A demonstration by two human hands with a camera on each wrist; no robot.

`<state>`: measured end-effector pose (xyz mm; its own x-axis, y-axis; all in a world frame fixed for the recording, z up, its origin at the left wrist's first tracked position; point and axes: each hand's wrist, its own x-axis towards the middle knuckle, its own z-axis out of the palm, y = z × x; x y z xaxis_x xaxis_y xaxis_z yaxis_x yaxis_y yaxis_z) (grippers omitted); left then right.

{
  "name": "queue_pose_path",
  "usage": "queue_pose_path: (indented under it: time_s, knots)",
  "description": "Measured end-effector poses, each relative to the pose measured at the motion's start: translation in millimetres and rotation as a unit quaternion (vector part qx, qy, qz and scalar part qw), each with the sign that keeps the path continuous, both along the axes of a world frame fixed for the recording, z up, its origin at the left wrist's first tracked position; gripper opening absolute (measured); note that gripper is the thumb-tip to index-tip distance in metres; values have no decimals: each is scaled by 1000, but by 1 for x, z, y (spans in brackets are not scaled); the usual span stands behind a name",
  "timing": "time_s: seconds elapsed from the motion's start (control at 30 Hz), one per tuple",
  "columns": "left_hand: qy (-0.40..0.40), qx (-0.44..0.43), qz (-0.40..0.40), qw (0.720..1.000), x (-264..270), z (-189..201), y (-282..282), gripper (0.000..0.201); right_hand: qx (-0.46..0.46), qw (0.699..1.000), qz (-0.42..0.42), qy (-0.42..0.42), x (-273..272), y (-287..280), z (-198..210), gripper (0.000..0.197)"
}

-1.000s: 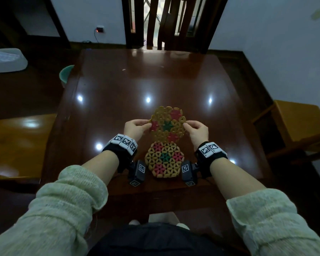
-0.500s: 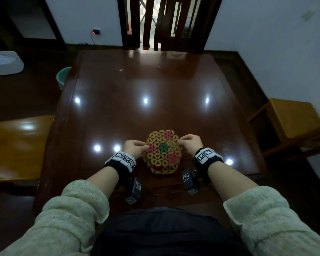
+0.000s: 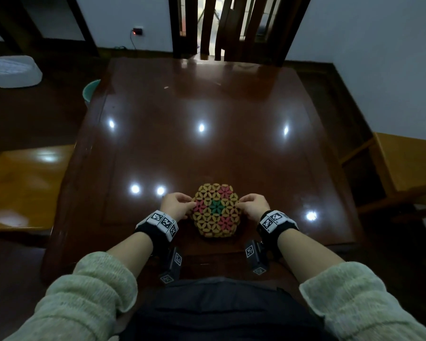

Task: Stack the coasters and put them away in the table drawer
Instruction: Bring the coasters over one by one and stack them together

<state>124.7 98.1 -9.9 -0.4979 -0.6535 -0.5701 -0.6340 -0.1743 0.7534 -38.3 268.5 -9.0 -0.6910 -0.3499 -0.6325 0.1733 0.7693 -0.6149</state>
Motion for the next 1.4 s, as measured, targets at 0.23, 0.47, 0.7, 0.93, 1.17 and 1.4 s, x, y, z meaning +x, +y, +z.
queue_pose_path:
  time_s: [0.23, 0.47, 0.7, 0.93, 1.17, 1.4]
  knots:
    - [-6, -32, -40, 999, 7, 2, 4, 14, 33, 999, 31, -23, -2, 0, 14, 9]
    - [-7, -28, -50, 998, 8, 3, 1, 11, 18, 998, 55, 23, -1, -3, 22, 6]
    - [25, 38, -22, 999, 8, 8, -1, 15, -34, 999, 16, 19, 2, 0, 30, 5]
    - [8, 17, -23, 1000, 12, 2, 4, 8, -6, 998, 42, 41, 10, 7, 20, 9]
    - [-12, -16, -11, 1000, 13, 5, 3, 11, 26, 996, 32, 84, 11, 9, 15, 20]
    - [-47, 34, -12, 998, 10, 9, 7, 29, 43, 999, -19, -23, 12, 3, 20, 27]
